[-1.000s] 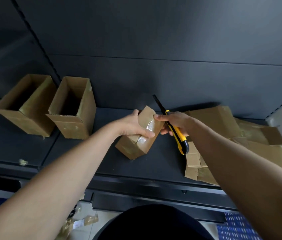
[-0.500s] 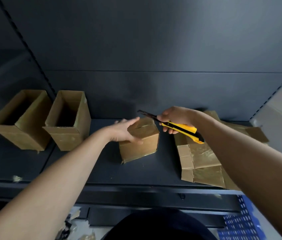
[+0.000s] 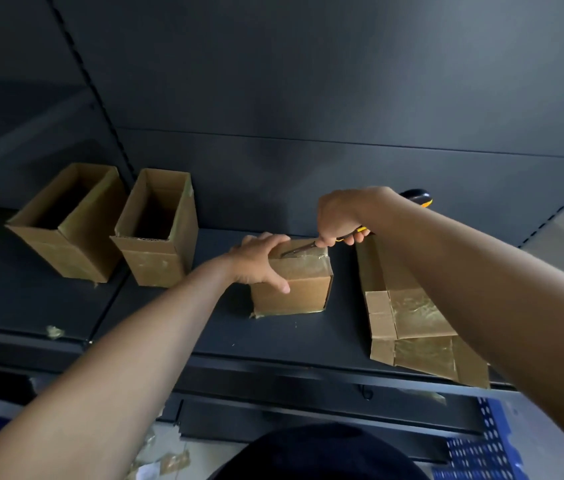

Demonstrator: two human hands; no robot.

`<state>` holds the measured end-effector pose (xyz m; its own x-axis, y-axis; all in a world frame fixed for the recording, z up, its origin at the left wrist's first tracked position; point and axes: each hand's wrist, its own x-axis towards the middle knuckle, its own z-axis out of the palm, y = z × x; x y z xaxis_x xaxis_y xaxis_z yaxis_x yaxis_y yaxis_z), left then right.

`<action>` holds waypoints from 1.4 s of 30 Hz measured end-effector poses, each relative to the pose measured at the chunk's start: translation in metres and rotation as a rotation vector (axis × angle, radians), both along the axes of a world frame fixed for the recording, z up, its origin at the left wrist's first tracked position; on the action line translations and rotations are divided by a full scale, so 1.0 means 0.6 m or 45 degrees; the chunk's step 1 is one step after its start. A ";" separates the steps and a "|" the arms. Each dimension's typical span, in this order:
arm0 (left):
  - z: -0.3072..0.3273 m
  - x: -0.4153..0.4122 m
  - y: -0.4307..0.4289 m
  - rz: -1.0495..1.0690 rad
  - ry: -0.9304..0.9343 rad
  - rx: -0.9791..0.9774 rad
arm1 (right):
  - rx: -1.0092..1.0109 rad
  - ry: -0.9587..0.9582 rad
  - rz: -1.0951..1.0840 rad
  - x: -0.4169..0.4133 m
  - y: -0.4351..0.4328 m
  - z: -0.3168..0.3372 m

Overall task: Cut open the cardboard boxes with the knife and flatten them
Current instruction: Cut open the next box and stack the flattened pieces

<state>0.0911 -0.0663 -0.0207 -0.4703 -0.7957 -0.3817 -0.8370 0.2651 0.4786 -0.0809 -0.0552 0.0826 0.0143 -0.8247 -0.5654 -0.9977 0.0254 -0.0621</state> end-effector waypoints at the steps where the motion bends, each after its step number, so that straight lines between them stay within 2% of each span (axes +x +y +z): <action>1: 0.001 -0.001 0.001 -0.002 -0.015 0.000 | -0.001 0.049 0.030 0.010 0.003 0.008; 6: 0.013 -0.011 0.003 -0.001 -0.109 -0.042 | 0.031 0.185 0.101 0.047 0.015 0.032; 10: 0.015 -0.015 0.005 -0.042 -0.138 -0.094 | -0.114 0.007 0.023 0.026 0.020 0.031; 14: 0.015 -0.017 0.001 -0.055 -0.113 -0.093 | -0.070 0.325 0.098 0.045 0.024 0.015; 17: 0.012 -0.015 -0.001 -0.118 -0.137 -0.109 | -0.083 0.354 0.163 0.042 0.030 -0.011; 25: 0.014 -0.019 -0.017 -0.161 -0.221 -0.099 | 0.170 0.268 -0.085 -0.006 0.021 0.025; 34: 0.031 -0.028 -0.027 -0.208 -0.366 -0.087 | 0.133 0.182 -0.172 -0.029 0.033 0.019; 36: 0.035 -0.029 -0.032 -0.211 -0.438 -0.101 | 0.143 0.247 -0.139 -0.035 0.043 0.021; 39: 0.044 -0.007 -0.052 -0.205 -0.605 -0.142 | 0.144 0.485 -0.082 -0.059 0.060 0.022; 42: 0.046 0.006 -0.060 -0.157 -0.555 -0.077 | 0.058 0.440 -0.188 -0.091 0.073 0.010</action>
<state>0.0946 -0.1025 0.0067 -0.3686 -0.7710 -0.5192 -0.9173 0.3921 0.0691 -0.1352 -0.0112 0.0885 -0.3007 -0.7775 -0.5524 -0.9451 0.1651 0.2821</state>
